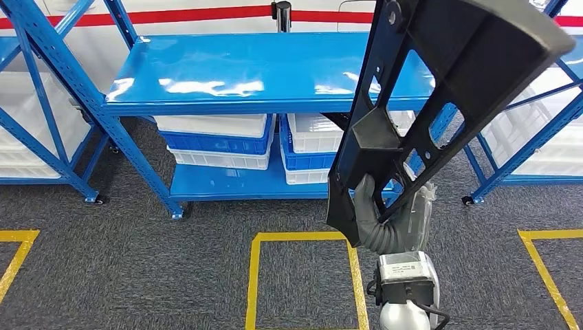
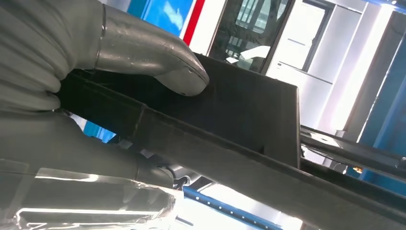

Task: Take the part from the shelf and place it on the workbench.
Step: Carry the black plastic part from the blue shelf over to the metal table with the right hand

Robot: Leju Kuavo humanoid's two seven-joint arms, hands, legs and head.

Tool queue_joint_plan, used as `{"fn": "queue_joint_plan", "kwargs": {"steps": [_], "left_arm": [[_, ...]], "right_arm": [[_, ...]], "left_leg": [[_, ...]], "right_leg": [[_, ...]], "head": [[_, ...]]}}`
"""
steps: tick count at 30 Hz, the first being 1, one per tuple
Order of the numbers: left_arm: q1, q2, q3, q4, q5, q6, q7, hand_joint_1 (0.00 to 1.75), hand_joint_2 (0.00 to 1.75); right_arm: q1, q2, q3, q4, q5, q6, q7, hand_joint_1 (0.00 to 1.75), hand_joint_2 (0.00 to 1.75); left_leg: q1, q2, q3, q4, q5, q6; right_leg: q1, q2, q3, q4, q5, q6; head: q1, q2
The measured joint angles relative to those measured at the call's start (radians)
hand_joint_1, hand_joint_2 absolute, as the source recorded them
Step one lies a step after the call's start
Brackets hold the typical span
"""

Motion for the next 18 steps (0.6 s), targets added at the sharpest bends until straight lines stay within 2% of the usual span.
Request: {"fn": "queue_joint_plan", "kwargs": {"steps": [1,2,5,6,7,8,9,10,11,12,13,15,16,17,18], "left_arm": [[0.000,0.002,0.000,0.000,0.001,0.002,-0.003,0.00,1.75],[0.001,0.002,0.000,0.000,0.002,0.003,-0.006,0.00,1.75],[0.001,0.001,0.000,0.000,0.002,0.004,-0.009,0.00,1.75],[0.001,0.001,0.000,0.000,0.002,0.004,-0.010,0.00,1.75],[0.001,0.001,0.000,0.000,0.002,0.004,-0.010,0.00,1.75],[0.001,0.001,0.000,0.000,0.002,0.004,-0.011,0.00,1.75],[0.000,0.001,0.000,0.000,0.002,0.004,-0.011,0.00,1.75],[-0.001,0.000,0.000,0.000,0.002,0.004,-0.011,0.00,1.75],[-0.002,-0.001,0.000,0.000,0.002,0.004,-0.012,0.00,1.75],[-0.002,-0.001,0.000,0.000,0.002,0.004,-0.012,0.00,1.75],[-0.003,-0.002,0.000,0.000,0.002,0.004,-0.014,0.00,1.75],[-0.002,-0.002,0.000,0.000,0.002,0.004,-0.018,0.00,1.75],[-0.002,-0.003,0.000,0.000,0.001,0.004,-0.020,0.00,1.75],[-0.002,-0.003,0.000,0.000,-0.001,0.005,-0.021,0.00,1.75],[-0.003,-0.003,0.000,0.000,-0.004,0.006,-0.023,0.00,1.75]], "right_arm": [[0.001,0.000,-0.003,0.005,0.001,0.002,-0.002,1.75,1.75],[0.003,0.000,-0.005,0.009,0.002,0.003,-0.004,1.75,1.75],[0.004,0.001,-0.011,0.017,0.003,0.003,-0.006,1.75,1.75],[0.004,0.001,-0.012,0.019,0.003,0.003,-0.006,1.75,1.75],[0.004,0.002,-0.014,0.021,0.003,0.003,-0.006,1.75,1.75],[0.004,0.002,-0.015,0.023,0.003,0.003,-0.006,1.75,1.75],[0.004,0.003,-0.016,0.023,0.003,0.003,-0.006,1.75,1.75],[0.004,0.004,-0.017,0.023,0.003,0.003,-0.006,1.75,1.75],[0.004,0.004,-0.018,0.023,0.003,0.003,-0.006,1.75,1.75],[0.003,0.005,-0.019,0.023,0.003,0.003,-0.007,1.75,1.75],[0.003,0.005,-0.019,0.023,0.004,0.003,-0.007,1.75,1.75],[0.002,0.006,-0.020,0.023,0.004,0.003,-0.009,1.75,1.75],[0.002,0.006,-0.021,0.023,0.003,0.004,-0.010,1.75,1.75],[0.001,0.006,-0.021,0.024,0.003,0.005,-0.012,1.75,1.75],[0.000,0.006,-0.022,0.024,0.002,0.006,-0.015,1.75,1.75]], "left_leg": [[0.003,-0.001,-0.012,0.013,-0.010,-0.003],[0.006,-0.002,-0.027,0.039,-0.043,-0.009],[0.010,-0.003,-0.058,0.193,-0.193,-0.020],[0.011,-0.003,-0.058,0.241,-0.212,-0.021],[0.011,-0.003,-0.048,0.267,-0.206,-0.022],[0.011,-0.003,-0.024,0.264,-0.184,-0.021],[0.013,-0.003,0.015,0.229,-0.160,-0.020],[0.014,-0.005,0.059,0.175,-0.154,-0.021],[0.013,-0.011,0.100,0.115,-0.158,-0.021],[0.010,-0.016,0.127,0.069,-0.167,-0.018],[0.006,-0.022,0.138,0.044,-0.176,-0.014],[0.000,-0.023,0.133,0.031,-0.165,0.002],[-0.001,-0.021,0.127,0.027,-0.156,0.010],[-0.001,-0.018,0.120,0.024,-0.147,0.020],[-0.001,-0.015,0.111,0.021,-0.138,0.029]], "right_leg": [[-0.005,-0.001,-0.014,0.011,0.005,-0.003],[-0.006,-0.003,-0.029,0.021,0.012,-0.009],[0.001,-0.009,-0.065,0.034,0.035,-0.031],[0.003,-0.010,-0.077,0.037,0.045,-0.034],[0.006,-0.011,-0.090,0.041,0.055,-0.034],[0.007,-0.011,-0.106,0.045,0.063,-0.033],[0.007,-0.011,-0.122,0.049,0.072,-0.031],[0.007,-0.010,-0.136,0.053,0.079,-0.026],[0.008,-0.010,-0.147,0.056,0.085,-0.020],[0.009,-0.010,-0.153,0.057,0.092,-0.014],[0.010,-0.010,-0.157,0.056,0.099,-0.007],[0.010,-0.010,-0.162,0.055,0.110,0.007],[0.009,-0.009,-0.170,0.062,0.104,0.010],[0.009,-0.008,-0.182,0.081,0.084,0.010],[0.010,-0.006,-0.198,0.120,0.050,0.004]], "head": [[-0.002,0.000],[-0.004,0.000],[-0.008,0.000],[-0.008,0.000],[-0.008,0.000],[-0.008,0.000],[-0.008,0.000],[-0.008,0.000],[-0.008,0.000],[-0.007,0.000],[-0.007,0.000],[-0.005,0.000],[-0.005,0.000],[-0.004,0.000],[-0.002,0.000]]}}
